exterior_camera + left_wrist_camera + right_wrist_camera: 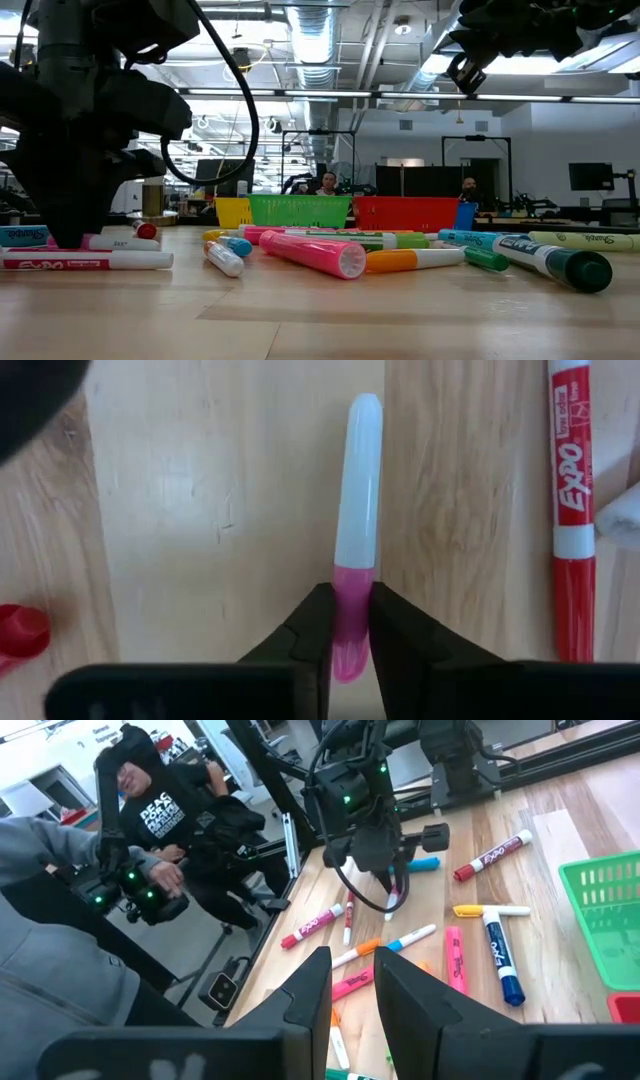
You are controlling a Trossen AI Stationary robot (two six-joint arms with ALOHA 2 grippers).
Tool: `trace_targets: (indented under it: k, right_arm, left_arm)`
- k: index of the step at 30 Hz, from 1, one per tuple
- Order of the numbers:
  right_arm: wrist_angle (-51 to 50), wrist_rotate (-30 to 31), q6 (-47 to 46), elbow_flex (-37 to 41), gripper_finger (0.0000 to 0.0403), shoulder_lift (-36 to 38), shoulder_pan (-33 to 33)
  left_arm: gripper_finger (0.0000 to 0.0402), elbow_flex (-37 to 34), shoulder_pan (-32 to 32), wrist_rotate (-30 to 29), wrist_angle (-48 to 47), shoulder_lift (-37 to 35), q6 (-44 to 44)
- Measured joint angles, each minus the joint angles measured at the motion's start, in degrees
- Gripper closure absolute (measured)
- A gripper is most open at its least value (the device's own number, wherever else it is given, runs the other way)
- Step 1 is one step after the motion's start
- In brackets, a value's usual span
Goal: Pick & Place Markers
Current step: Put the pink highlighter into the blue bin
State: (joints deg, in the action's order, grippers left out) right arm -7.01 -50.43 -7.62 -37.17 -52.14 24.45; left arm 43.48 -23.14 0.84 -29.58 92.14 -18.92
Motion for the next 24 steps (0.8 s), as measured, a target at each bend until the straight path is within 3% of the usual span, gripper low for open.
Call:
trace_targets:
  k: [12, 19, 24]
  right_arm:
    - [0.0, 0.1, 0.0, 0.0, 0.0333, 0.0, 0.0]
    - [0.0, 1.1, 0.0, 0.0, 0.0333, 0.0, 0.0]
    - [2.4, 2.5, -5.1, 0.0, 0.0333, -0.6, -0.5]
  left_arm:
    - [0.0358, -0.3, 0.8, -2.0, -0.4, -7.9, -7.6]
    - [0.0357, -0.3, 3.0, -7.6, 0.0, -15.1, -15.3]
    - [0.0358, -0.3, 5.9, -10.1, 8.0, -18.1, -20.8]
